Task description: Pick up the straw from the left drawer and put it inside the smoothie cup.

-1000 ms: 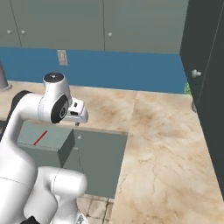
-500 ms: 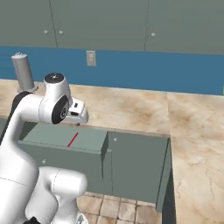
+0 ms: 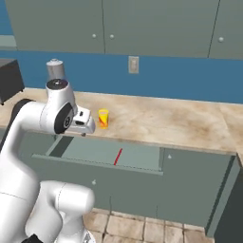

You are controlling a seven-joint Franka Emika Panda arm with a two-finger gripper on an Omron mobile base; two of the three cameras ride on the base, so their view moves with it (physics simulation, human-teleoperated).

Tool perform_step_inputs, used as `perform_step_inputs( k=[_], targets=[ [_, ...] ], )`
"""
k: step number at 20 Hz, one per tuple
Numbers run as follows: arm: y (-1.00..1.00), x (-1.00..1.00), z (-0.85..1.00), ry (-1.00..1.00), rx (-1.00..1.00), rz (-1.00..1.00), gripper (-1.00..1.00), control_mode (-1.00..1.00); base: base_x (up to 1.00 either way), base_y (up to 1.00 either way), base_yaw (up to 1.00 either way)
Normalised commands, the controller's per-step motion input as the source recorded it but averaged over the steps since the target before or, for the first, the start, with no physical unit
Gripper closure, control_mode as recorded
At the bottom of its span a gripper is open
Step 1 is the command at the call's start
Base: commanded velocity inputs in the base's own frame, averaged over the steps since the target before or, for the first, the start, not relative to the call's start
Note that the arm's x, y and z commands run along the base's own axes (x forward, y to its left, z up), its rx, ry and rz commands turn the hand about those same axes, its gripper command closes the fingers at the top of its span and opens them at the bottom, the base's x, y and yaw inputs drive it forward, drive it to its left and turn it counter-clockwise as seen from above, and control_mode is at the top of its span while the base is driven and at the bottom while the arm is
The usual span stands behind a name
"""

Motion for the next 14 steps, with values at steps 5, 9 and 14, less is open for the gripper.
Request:
perform_step_inputs(
  k=[5,9,14],
  targets=[
    [0.0,0.0,0.0,0.0,0.0,0.0,-1.0,1.0,0.0,0.19,0.0],
    [0.0,0.0,0.0,0.0,0.0,0.0,-1.0,1.0,0.0,0.0,0.0],
    [0.0,0.0,0.0,0.0,0.0,0.0,-1.0,1.0,0.0,-0.05,0.0]
  ],
)
